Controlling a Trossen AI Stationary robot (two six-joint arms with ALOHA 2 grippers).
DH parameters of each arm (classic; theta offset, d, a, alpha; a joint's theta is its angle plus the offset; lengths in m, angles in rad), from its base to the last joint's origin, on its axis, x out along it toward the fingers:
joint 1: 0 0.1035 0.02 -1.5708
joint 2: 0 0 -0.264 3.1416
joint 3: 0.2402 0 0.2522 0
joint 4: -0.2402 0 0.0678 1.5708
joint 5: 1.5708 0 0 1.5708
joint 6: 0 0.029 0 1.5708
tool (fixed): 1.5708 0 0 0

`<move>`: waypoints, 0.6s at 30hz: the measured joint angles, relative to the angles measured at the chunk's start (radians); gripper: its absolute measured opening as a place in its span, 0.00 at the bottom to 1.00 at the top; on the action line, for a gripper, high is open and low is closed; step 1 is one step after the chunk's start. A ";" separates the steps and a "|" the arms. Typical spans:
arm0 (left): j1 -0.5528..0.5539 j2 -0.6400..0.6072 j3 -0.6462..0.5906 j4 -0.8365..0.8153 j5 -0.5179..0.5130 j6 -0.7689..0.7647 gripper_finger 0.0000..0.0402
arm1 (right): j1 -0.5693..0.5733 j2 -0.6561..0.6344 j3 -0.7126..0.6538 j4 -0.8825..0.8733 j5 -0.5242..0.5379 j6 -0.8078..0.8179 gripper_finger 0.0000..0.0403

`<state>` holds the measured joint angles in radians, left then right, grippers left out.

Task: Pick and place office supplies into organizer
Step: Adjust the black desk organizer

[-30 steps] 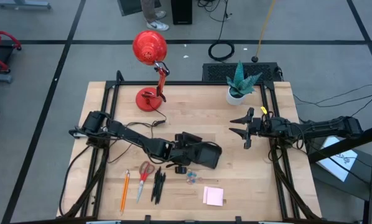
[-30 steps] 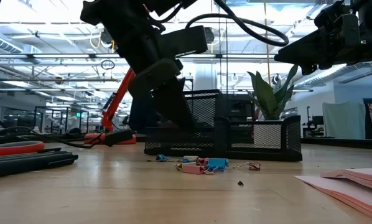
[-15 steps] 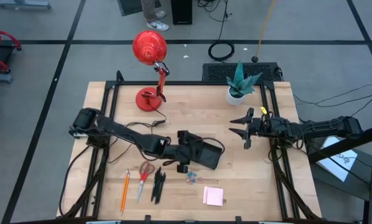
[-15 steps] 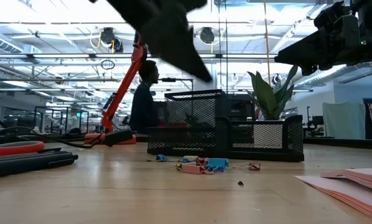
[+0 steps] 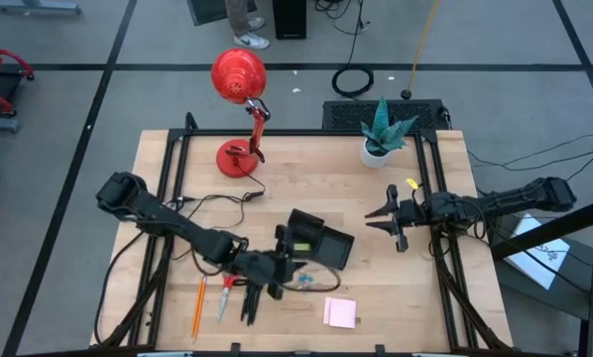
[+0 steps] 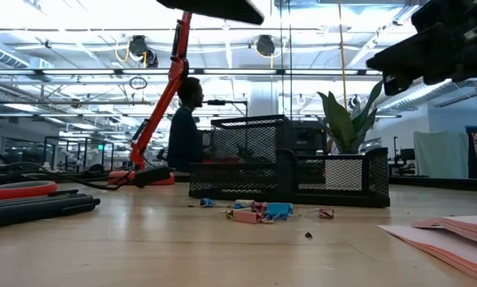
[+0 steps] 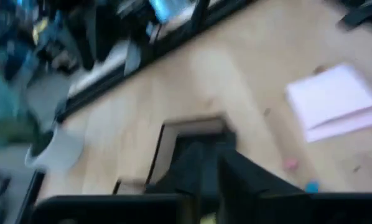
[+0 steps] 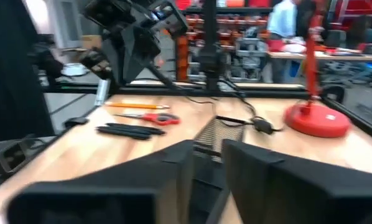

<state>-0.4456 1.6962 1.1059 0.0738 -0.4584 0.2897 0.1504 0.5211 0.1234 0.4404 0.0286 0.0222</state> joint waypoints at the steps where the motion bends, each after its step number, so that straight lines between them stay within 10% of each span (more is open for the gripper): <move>1: 0.002 -0.007 -0.041 0.067 0.011 0.014 0.05 | 0.025 0.006 0.000 0.018 -0.001 -0.001 0.08; 8: 0.096 -0.070 -0.340 0.446 0.160 -0.111 0.04 | 0.228 0.082 0.025 0.060 0.147 0.009 0.01; 18: 0.133 -0.010 -0.425 0.439 0.356 -0.288 0.01 | 0.416 0.436 0.093 0.188 0.344 0.132 0.00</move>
<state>-0.3126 1.6867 0.6804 0.5130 -0.1019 0.0017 0.5667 0.9575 0.2166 0.6283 0.3722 0.1544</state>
